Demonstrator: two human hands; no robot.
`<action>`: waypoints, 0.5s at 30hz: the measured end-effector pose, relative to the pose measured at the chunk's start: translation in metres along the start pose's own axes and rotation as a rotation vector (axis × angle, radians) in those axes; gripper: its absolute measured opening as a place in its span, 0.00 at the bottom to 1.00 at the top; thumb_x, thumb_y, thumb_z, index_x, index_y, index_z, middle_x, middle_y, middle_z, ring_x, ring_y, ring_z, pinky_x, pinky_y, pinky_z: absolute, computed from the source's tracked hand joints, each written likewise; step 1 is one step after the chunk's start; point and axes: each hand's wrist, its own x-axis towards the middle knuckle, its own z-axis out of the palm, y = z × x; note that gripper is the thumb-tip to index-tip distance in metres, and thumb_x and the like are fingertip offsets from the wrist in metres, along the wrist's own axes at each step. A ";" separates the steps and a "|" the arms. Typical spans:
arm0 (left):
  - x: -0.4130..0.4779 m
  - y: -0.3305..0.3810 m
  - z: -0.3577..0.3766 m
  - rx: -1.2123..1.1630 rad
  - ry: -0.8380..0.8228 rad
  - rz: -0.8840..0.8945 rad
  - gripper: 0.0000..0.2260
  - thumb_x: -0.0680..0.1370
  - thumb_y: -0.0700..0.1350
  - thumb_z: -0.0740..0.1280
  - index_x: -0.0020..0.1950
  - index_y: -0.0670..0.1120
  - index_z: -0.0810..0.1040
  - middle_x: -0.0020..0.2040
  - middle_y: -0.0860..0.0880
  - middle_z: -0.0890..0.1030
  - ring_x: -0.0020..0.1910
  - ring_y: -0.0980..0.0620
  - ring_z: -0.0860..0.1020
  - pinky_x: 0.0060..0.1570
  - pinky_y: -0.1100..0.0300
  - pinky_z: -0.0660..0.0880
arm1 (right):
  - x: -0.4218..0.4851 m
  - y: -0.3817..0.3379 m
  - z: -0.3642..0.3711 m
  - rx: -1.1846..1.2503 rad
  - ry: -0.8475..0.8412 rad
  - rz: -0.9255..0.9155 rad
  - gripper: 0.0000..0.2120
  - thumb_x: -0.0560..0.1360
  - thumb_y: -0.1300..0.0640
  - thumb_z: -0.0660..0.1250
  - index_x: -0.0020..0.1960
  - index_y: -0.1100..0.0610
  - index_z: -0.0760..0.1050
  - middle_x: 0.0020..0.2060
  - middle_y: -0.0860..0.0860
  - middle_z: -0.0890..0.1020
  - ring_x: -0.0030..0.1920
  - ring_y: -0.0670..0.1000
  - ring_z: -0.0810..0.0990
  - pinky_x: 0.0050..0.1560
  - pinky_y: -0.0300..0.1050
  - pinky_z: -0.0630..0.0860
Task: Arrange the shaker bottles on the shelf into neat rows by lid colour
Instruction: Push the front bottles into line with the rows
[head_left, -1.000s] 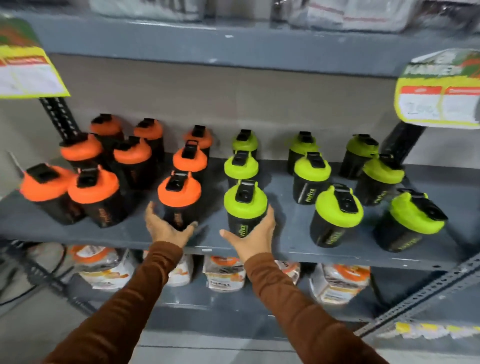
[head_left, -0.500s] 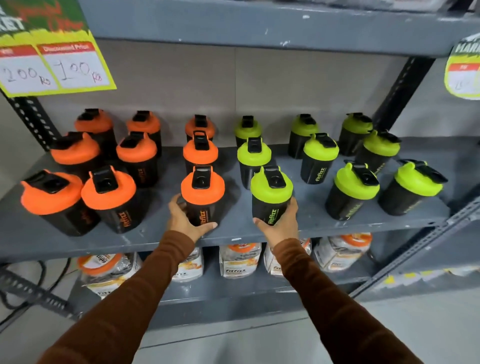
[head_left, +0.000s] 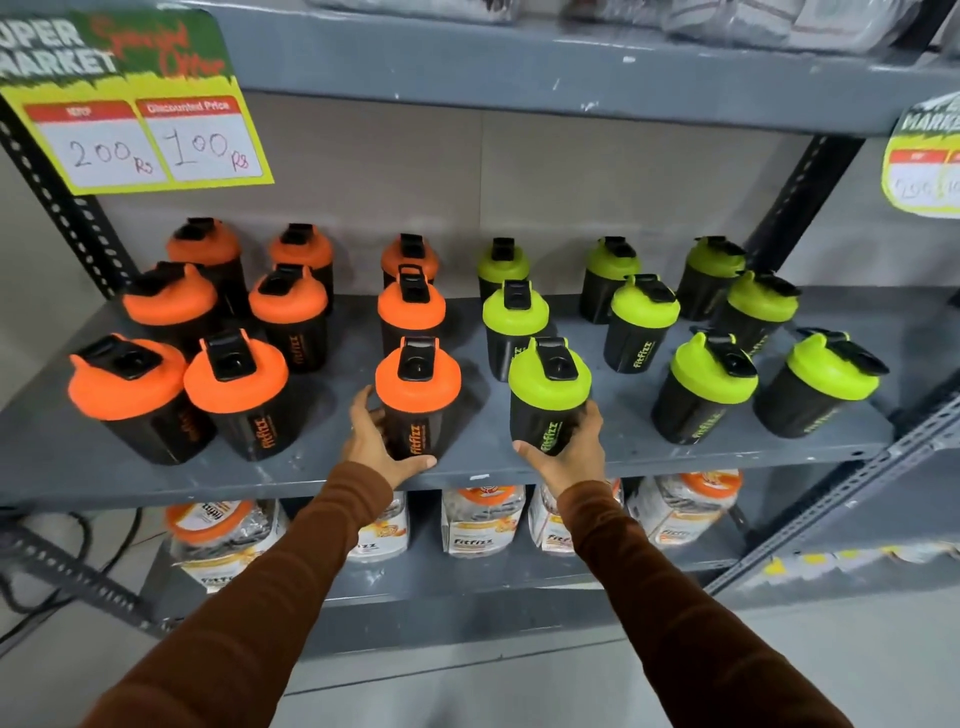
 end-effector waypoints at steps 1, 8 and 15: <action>0.000 0.000 0.000 0.001 0.004 -0.007 0.52 0.57 0.34 0.79 0.70 0.47 0.49 0.66 0.37 0.68 0.64 0.42 0.69 0.64 0.49 0.66 | 0.000 0.000 0.000 0.001 0.000 -0.001 0.43 0.59 0.64 0.79 0.67 0.57 0.59 0.61 0.57 0.76 0.59 0.56 0.76 0.60 0.44 0.69; -0.003 0.000 -0.003 0.005 0.012 -0.021 0.50 0.57 0.35 0.79 0.69 0.48 0.52 0.64 0.38 0.70 0.57 0.50 0.69 0.58 0.56 0.66 | 0.002 0.003 0.000 0.014 -0.027 0.015 0.44 0.59 0.63 0.79 0.67 0.55 0.58 0.62 0.56 0.75 0.61 0.56 0.75 0.63 0.47 0.70; -0.002 0.000 -0.002 0.013 0.028 -0.025 0.50 0.56 0.36 0.80 0.69 0.51 0.53 0.64 0.38 0.70 0.57 0.50 0.70 0.58 0.56 0.66 | 0.000 0.003 0.001 0.047 -0.033 -0.021 0.49 0.58 0.64 0.80 0.70 0.56 0.54 0.66 0.55 0.69 0.65 0.54 0.70 0.66 0.45 0.66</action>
